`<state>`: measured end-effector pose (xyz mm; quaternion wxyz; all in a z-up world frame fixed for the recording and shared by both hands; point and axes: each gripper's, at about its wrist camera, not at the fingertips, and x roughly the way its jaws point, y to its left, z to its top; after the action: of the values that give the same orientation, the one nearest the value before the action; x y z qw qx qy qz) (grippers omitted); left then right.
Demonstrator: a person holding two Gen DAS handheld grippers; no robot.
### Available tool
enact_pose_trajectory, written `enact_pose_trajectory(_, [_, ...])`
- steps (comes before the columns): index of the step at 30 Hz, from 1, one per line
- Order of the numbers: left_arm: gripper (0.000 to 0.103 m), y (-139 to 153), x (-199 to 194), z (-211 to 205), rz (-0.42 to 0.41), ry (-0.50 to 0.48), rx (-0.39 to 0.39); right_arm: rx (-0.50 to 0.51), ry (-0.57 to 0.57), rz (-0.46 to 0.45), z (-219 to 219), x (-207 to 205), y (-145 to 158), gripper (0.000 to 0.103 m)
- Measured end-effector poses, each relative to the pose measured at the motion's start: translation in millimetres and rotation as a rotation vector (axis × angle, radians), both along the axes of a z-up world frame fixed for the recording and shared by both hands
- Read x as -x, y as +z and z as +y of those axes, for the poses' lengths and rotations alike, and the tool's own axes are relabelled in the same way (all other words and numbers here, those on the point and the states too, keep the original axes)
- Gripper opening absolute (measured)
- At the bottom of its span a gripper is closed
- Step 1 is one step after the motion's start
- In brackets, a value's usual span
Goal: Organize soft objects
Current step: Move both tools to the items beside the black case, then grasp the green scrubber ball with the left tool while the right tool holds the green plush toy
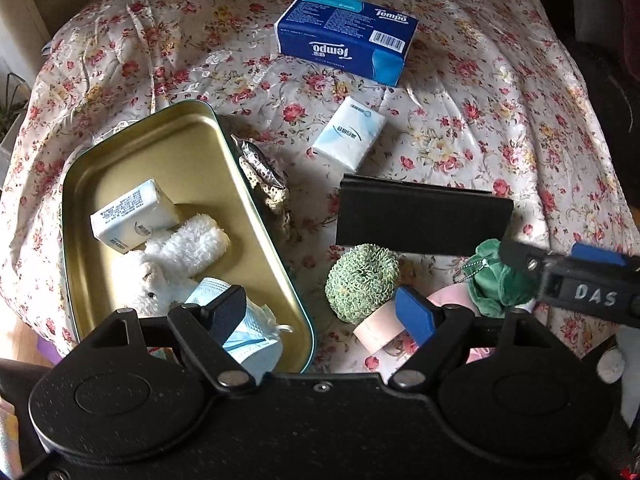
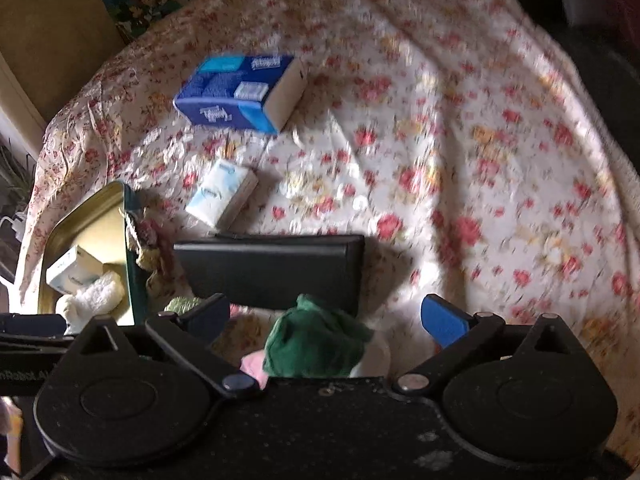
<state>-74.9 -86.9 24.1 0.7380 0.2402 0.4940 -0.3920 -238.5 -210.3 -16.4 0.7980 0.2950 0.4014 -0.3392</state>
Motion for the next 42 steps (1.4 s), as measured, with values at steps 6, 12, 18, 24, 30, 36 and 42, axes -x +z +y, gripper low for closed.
enact_pose_trajectory(6, [0.078, 4, -4, 1, 0.01, 0.016, 0.019, -0.092, -0.028, 0.051, -9, -3, -16, 0.1])
enact_pose_trajectory(12, [0.078, 4, -6, 0, 0.029, 0.02, 0.023, -0.136, -0.008, 0.09, -10, -10, -26, 0.096])
enact_pose_trajectory(18, [0.078, 5, -5, -2, 0.033, 0.018, 0.029, -0.175, 0.016, 0.132, -13, -19, -37, 0.087])
enact_pose_trajectory(24, [0.078, 2, -4, -4, 0.034, 0.015, 0.02, -0.199, -0.007, 0.117, -15, -18, -40, 0.067])
enact_pose_trajectory(30, [0.078, -2, -3, -7, 0.035, 0.016, 0.008, -0.188, -0.023, 0.087, -16, -12, -34, 0.061])
enact_pose_trajectory(36, [0.078, -6, -2, -16, 0.042, 0.01, -0.001, -0.122, -0.054, 0.039, -13, 0, -14, 0.061])
enact_pose_trajectory(42, [0.078, -17, 5, -29, 0.05, -0.012, -0.031, -0.044, -0.079, -0.004, -16, 7, 5, 0.061])
